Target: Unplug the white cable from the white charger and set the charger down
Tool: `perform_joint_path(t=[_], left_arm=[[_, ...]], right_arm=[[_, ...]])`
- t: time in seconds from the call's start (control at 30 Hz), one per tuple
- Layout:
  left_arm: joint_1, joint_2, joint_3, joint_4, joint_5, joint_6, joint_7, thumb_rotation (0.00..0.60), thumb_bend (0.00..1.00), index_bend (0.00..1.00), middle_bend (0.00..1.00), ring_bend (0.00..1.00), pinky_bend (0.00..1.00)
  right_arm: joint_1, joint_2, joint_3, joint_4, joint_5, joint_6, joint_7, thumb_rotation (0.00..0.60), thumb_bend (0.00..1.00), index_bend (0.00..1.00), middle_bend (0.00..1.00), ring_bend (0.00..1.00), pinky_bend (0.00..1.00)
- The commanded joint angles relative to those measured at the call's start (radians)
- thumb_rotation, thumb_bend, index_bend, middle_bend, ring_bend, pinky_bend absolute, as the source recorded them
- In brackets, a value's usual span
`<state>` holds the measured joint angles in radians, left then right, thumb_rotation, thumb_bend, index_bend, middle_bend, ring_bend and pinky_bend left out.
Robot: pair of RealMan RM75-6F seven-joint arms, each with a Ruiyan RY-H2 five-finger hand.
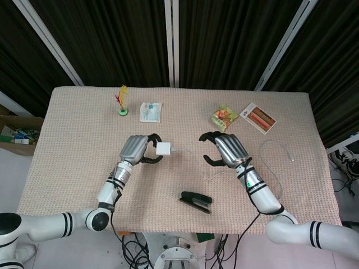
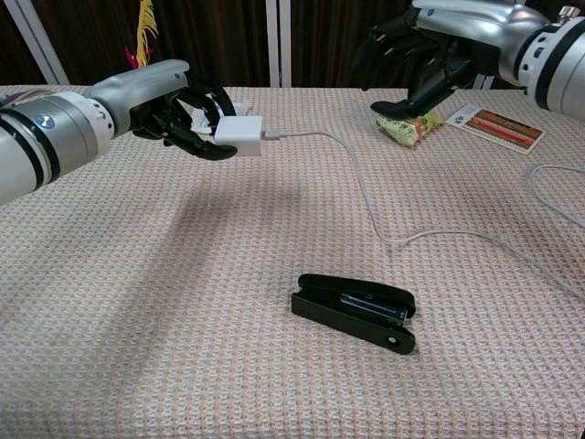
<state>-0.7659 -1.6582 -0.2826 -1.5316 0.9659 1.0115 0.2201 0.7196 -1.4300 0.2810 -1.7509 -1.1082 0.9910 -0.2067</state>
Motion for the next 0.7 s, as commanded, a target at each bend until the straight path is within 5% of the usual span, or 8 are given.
perform_joint_path(t=[0.03,0.37,0.7], left_arm=[[-0.008,-0.007,-0.005,-0.005,-0.005,0.002,0.010,0.525,0.38,0.59,0.57,0.80,0.99],[-0.031,-0.037,-0.017,-0.013,-0.027,0.018,0.045,0.523,0.38,0.59,0.57,0.80,0.99],[-0.043,-0.053,-0.022,-0.023,-0.027,0.035,0.063,0.526,0.38,0.60,0.57,0.80,0.99]], right_arm=[[0.048,-0.060,0.018,-0.009,0.081,0.010,-0.095,0.600,0.33,0.40,0.37,0.30,0.48],[0.135,-0.197,0.046,0.016,0.283,0.111,-0.308,0.600,0.30,0.48,0.36,0.30,0.48],[0.168,-0.254,0.062,0.065,0.362,0.150,-0.357,0.600,0.33,0.50,0.37,0.30,0.47]])
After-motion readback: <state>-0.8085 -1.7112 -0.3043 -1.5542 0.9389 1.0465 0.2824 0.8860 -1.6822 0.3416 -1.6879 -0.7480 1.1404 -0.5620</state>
